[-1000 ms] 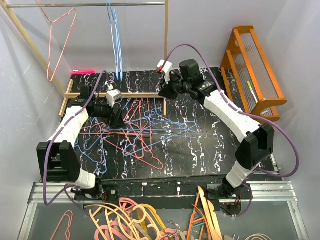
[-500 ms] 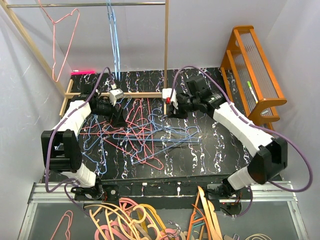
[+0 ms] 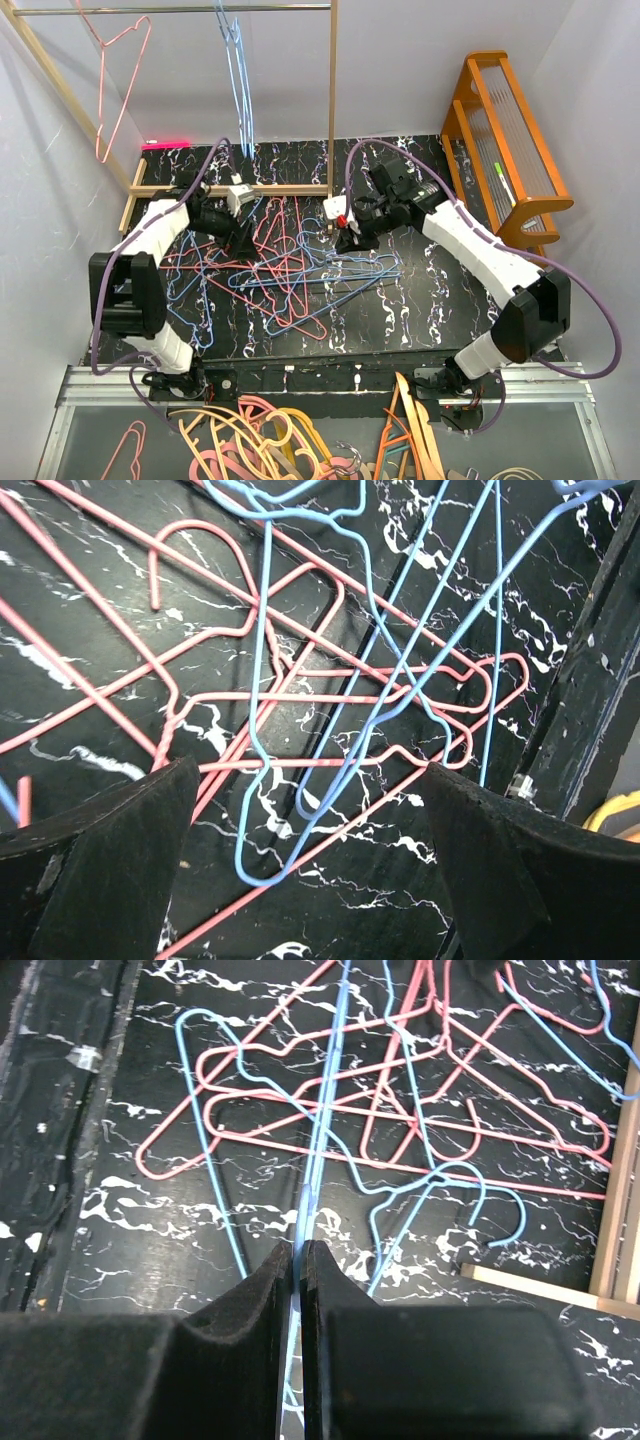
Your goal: Organize the hangers
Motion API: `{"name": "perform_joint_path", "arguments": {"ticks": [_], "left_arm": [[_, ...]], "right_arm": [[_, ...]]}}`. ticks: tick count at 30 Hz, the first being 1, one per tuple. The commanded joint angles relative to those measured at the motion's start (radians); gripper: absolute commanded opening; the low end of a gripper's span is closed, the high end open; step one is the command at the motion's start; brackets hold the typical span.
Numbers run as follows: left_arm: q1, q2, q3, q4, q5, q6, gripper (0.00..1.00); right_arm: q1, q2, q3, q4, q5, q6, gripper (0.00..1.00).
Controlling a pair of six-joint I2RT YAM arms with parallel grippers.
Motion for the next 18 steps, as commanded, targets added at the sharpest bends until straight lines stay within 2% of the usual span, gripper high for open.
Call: {"name": "perform_joint_path", "arguments": {"ticks": [1,3,6,7,13,18], "left_arm": [[-0.035,0.096,0.055,-0.023,0.005,0.042,0.91],[-0.037,0.156,0.102,-0.035,-0.015,0.045,0.86],[-0.049,0.270,0.196,-0.140,-0.034,0.092,0.69],[-0.057,0.295,0.223,-0.181,-0.039,0.100,0.67],[-0.105,0.303,0.184,-0.080,-0.133,0.053,0.72],[-0.129,0.341,0.215,-0.113,-0.112,0.061,0.72]], "right_arm": [[0.006,-0.035,-0.083,-0.030,0.051,-0.038,0.08],[0.006,-0.032,-0.083,-0.049,0.060,-0.038,0.08],[0.006,-0.040,-0.094,-0.057,0.077,-0.042,0.08],[0.007,-0.046,-0.105,-0.047,0.081,-0.038,0.08],[0.007,-0.065,-0.151,0.010,0.083,0.012,0.08],[0.007,-0.062,-0.150,0.025,0.081,0.038,0.08]]}}
